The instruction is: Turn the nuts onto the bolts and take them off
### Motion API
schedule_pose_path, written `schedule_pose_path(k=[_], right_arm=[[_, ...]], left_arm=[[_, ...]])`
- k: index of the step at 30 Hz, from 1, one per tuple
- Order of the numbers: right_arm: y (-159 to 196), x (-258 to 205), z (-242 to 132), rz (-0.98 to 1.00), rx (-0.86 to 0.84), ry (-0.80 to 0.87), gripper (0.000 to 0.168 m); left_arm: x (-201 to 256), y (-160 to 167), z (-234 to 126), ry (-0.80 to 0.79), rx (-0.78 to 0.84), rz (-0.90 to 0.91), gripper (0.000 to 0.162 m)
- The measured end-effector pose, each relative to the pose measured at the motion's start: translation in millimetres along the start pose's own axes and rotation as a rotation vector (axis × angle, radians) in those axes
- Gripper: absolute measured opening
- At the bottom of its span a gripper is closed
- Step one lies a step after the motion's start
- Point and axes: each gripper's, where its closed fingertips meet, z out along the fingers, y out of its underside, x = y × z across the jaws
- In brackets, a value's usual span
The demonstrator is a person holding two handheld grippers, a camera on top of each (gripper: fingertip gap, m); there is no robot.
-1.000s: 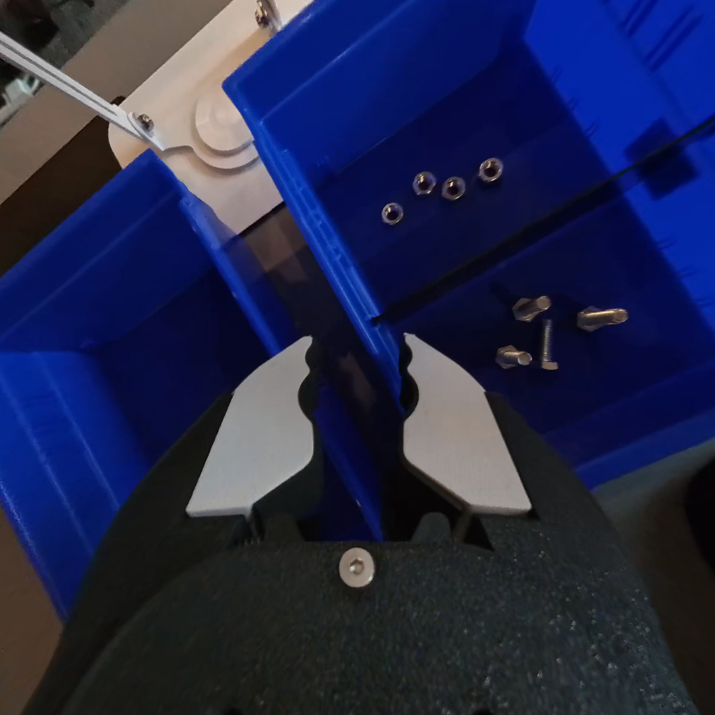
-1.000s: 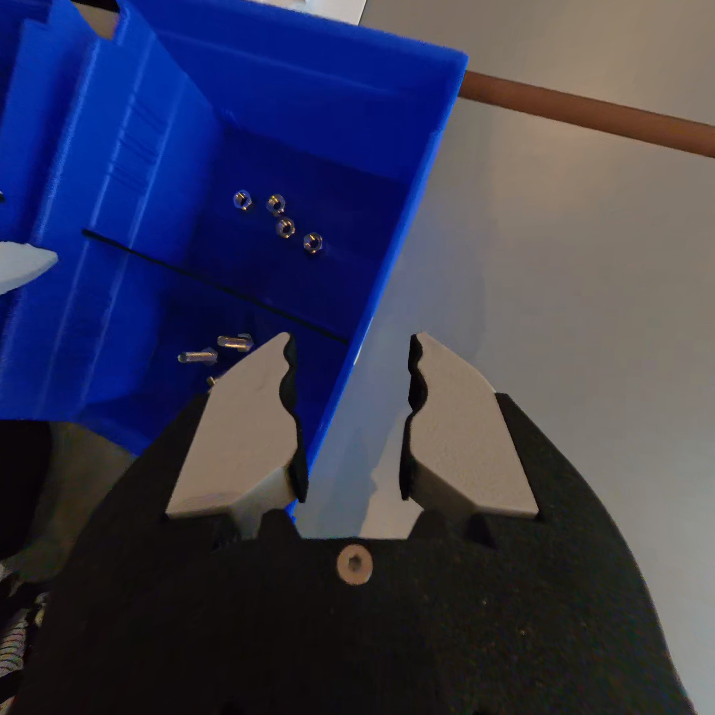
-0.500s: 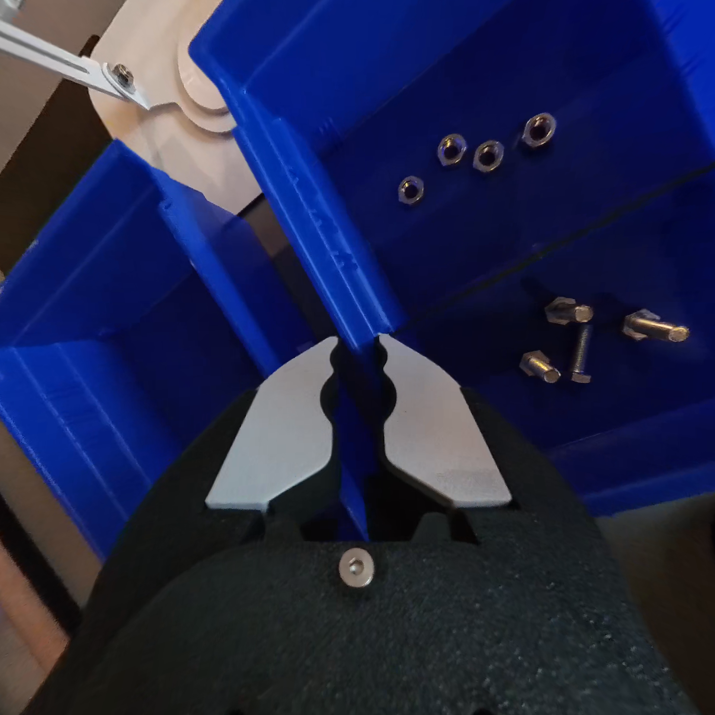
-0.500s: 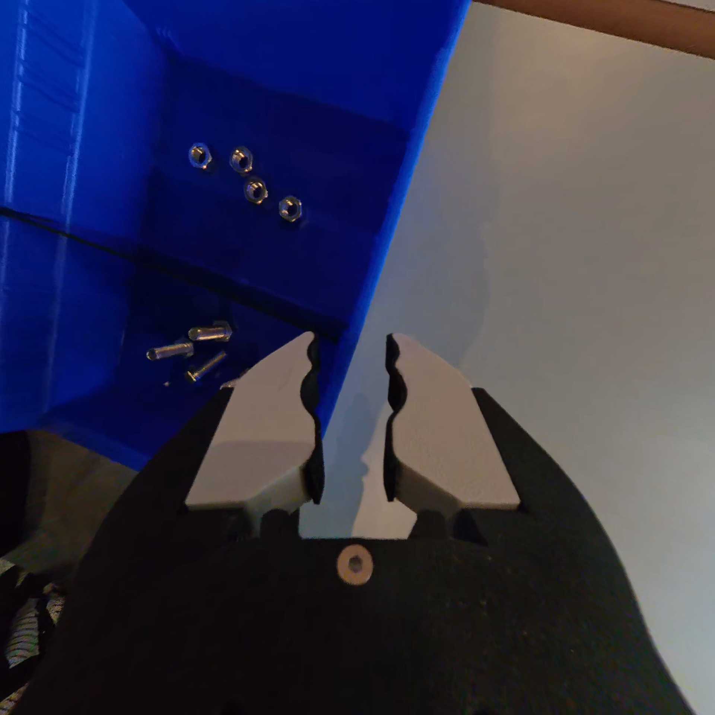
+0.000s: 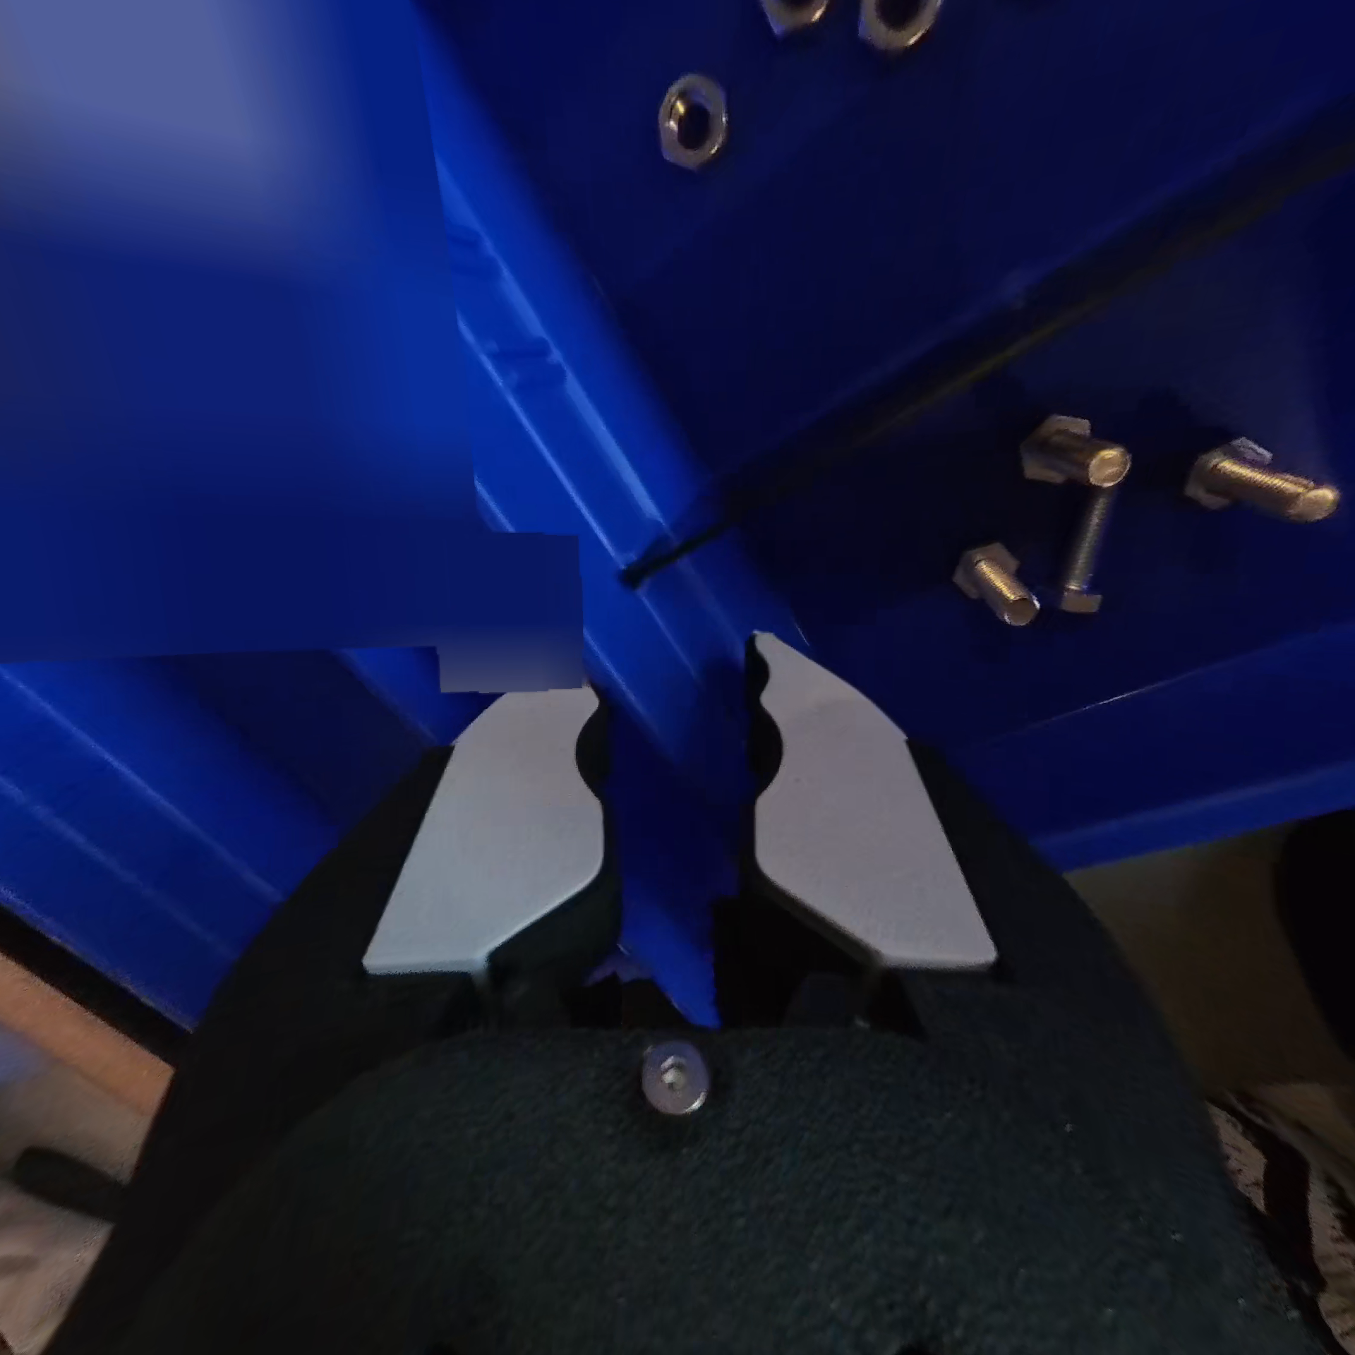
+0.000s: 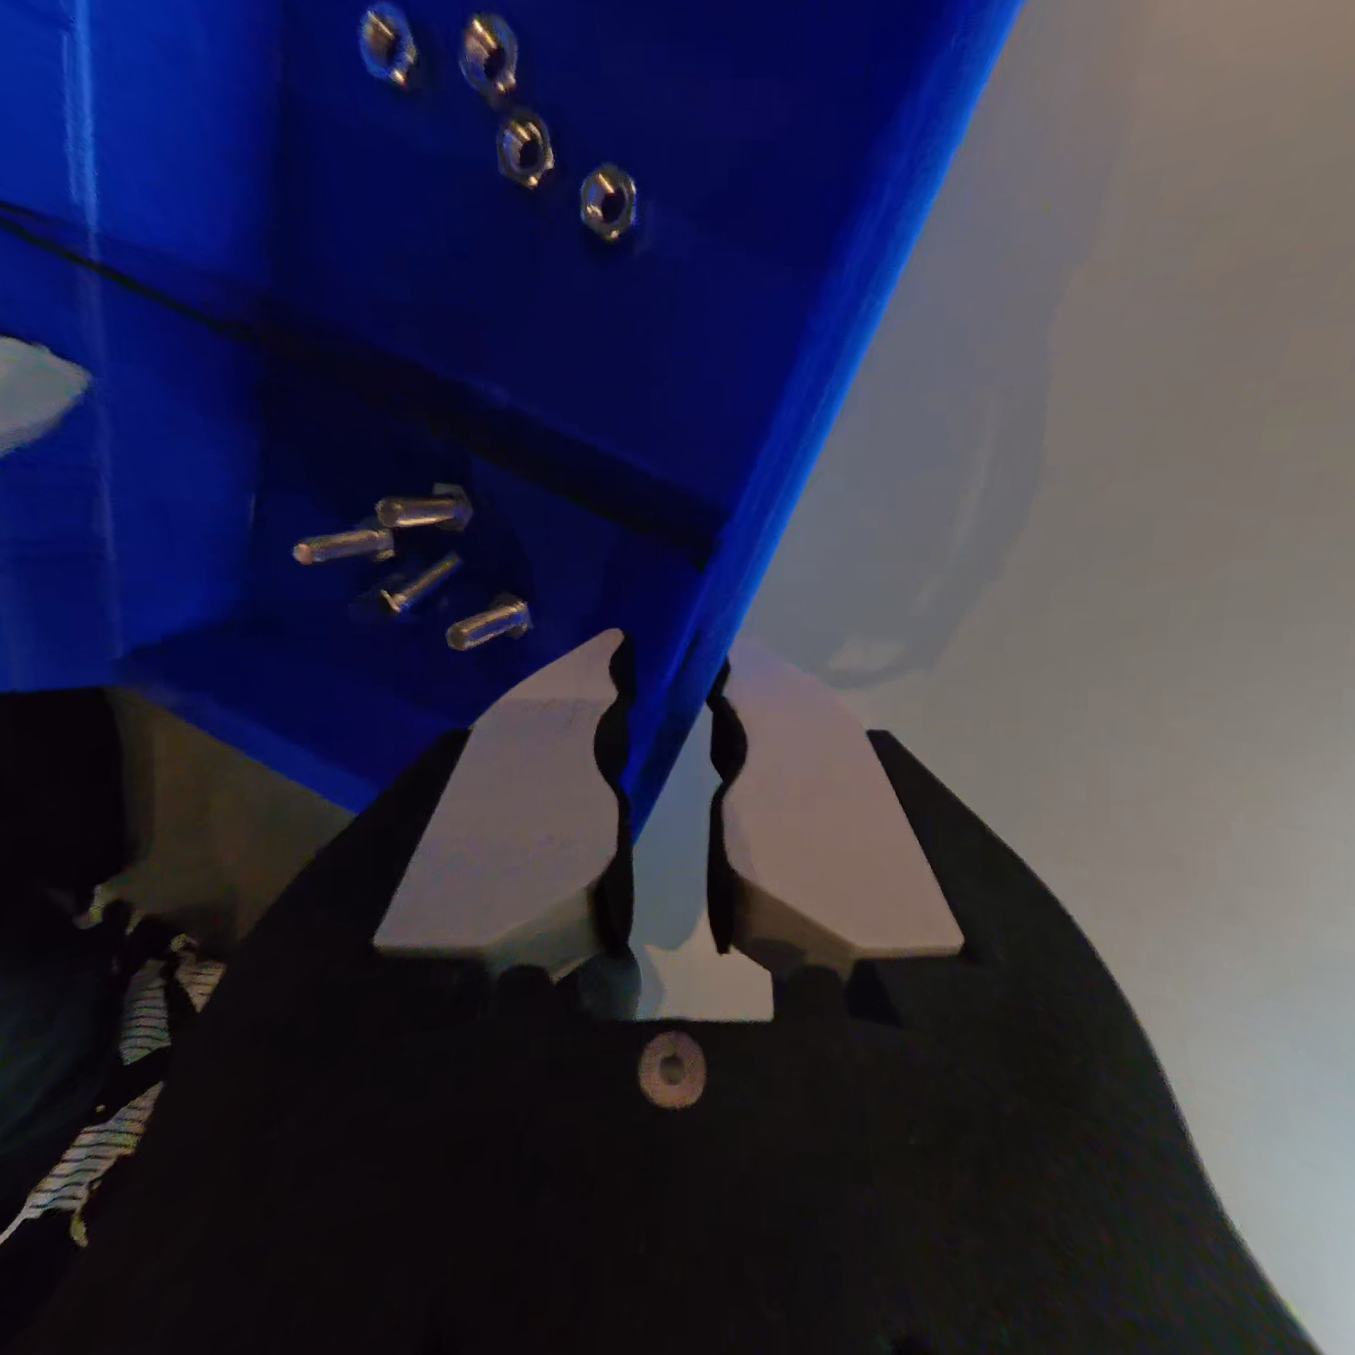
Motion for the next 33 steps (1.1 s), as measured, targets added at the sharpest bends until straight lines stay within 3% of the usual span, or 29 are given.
schedule_pose_path(k=[6, 16, 26, 33], right_arm=[[-1, 12, 2, 0.012, -0.037, 0.109, 0.005], [9, 26, -26, 0.021, -0.015, 0.237, 0.004], [20, -2, -87, 0.083, -0.004, 0.328, 0.004], [14, -47, -121, 0.087, -0.042, 0.366, 0.004]], left_arm=[[2, -3, -3, 0.018, 0.004, -0.108, 0.019], [22, -19, -20, 0.169, 0.116, -0.116, 0.01], [17, -13, -75, 0.242, 0.186, -0.016, 0.009], [-10, 13, -112, 0.271, 0.168, 0.026, 0.009]])
